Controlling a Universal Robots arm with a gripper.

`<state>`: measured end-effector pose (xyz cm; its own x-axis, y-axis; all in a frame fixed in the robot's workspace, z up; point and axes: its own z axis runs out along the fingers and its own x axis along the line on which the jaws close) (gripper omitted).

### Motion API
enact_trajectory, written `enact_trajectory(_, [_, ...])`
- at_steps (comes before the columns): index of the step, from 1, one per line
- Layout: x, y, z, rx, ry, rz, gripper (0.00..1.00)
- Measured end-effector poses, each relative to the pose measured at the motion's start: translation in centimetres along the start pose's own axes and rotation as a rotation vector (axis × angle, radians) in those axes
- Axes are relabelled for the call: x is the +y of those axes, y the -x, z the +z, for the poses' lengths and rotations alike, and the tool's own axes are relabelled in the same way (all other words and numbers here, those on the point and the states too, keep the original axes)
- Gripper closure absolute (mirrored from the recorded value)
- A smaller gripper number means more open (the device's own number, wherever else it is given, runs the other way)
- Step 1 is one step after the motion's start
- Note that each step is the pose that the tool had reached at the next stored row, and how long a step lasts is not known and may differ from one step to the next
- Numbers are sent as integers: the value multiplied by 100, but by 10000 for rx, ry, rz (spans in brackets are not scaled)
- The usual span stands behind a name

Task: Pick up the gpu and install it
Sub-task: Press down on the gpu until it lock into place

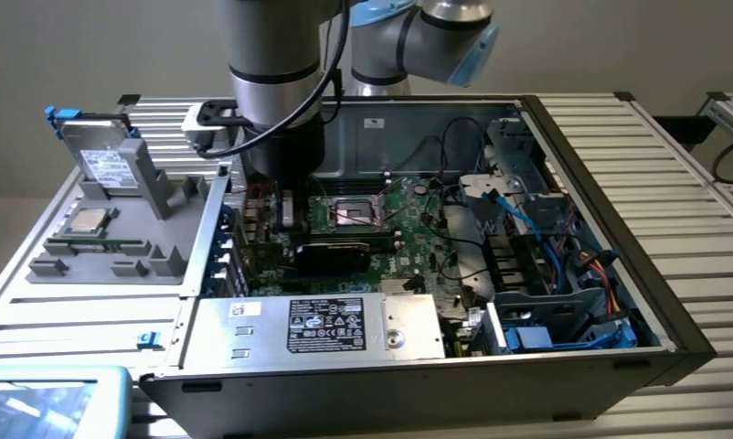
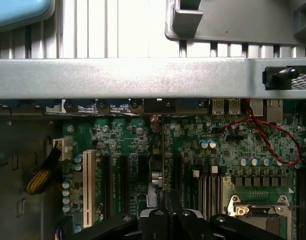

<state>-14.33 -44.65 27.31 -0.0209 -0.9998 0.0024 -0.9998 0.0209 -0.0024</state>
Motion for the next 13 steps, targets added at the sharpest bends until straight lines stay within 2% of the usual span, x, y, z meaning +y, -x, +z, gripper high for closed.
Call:
enact_trajectory(2, [-52,0,-77,15,40,-5,88])
enact_trajectory(4, [-105,1,-112,20,149,-4,88])
enact_trajectory(7, [-190,2,-119,25,337,-6,88])
enact_trajectory(11, [-341,5,-118,27,454,-6,88])
enact_trajectory(13, [-388,-16,-117,30,542,-5,88])
